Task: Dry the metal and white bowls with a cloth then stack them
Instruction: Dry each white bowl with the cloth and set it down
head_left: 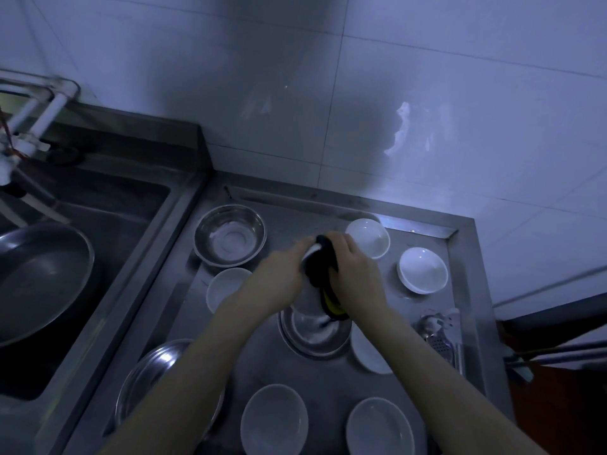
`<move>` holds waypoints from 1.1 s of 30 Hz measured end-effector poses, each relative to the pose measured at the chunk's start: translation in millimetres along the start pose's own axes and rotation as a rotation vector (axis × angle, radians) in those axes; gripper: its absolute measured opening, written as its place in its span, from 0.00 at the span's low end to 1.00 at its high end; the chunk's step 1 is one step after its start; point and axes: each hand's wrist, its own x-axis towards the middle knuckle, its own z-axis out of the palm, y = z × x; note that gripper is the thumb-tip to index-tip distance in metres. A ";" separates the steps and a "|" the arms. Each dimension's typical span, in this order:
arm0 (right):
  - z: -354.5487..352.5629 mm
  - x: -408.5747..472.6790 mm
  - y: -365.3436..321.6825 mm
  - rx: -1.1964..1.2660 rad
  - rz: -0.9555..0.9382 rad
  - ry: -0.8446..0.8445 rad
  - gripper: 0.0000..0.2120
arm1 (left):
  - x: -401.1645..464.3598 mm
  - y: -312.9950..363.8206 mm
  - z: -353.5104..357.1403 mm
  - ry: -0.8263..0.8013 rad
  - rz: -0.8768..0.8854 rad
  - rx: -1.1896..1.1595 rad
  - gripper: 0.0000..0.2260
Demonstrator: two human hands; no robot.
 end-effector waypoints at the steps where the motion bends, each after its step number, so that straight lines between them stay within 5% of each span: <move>1: 1.0 0.7 -0.1 0.018 0.015 0.017 0.16 | 1.0 1.3 -1.7 0.018 -0.006 0.001 0.31; 3: 0.3 0.8 -2.6 0.159 0.116 0.095 0.17 | -4.6 4.3 2.9 0.153 0.006 -0.185 0.34; 6: -3.8 4.4 -5.1 0.553 0.540 0.148 0.18 | -17.7 7.3 26.0 0.407 -0.018 -0.573 0.35; 8: -4.7 5.1 -3.3 0.647 0.715 0.109 0.17 | -23.8 13.2 42.6 0.447 -0.015 -0.605 0.33; 11: -6.5 -1.1 -2.6 0.508 0.547 0.075 0.18 | -27.3 14.0 39.2 0.405 0.002 -0.515 0.31; 15: -7.5 2.3 0.0 0.026 0.022 0.021 0.21 | -9.1 6.1 9.7 0.086 0.034 -0.105 0.31; 17: -6.4 5.0 -0.2 0.015 0.006 0.032 0.18 | -2.4 2.4 1.0 0.068 0.010 0.008 0.33; 21: -7.1 4.2 -5.1 0.447 0.409 0.138 0.17 | -13.4 5.3 15.9 0.356 -0.023 -0.394 0.35; 24: -5.3 4.0 -4.3 0.631 0.721 0.071 0.14 | -25.3 10.0 38.7 0.389 -0.087 -0.545 0.29; 28: -7.9 -1.2 -2.7 0.319 0.353 0.082 0.16 | -24.0 5.6 30.0 0.271 -0.066 -0.416 0.25; 31: -4.9 4.1 -0.8 -0.053 -0.067 0.009 0.15 | -11.1 3.3 12.5 0.083 -0.028 -0.036 0.26; 33: -2.7 6.9 -1.2 -0.064 -0.105 0.002 0.18 | -7.4 1.1 5.4 0.096 -0.026 0.098 0.28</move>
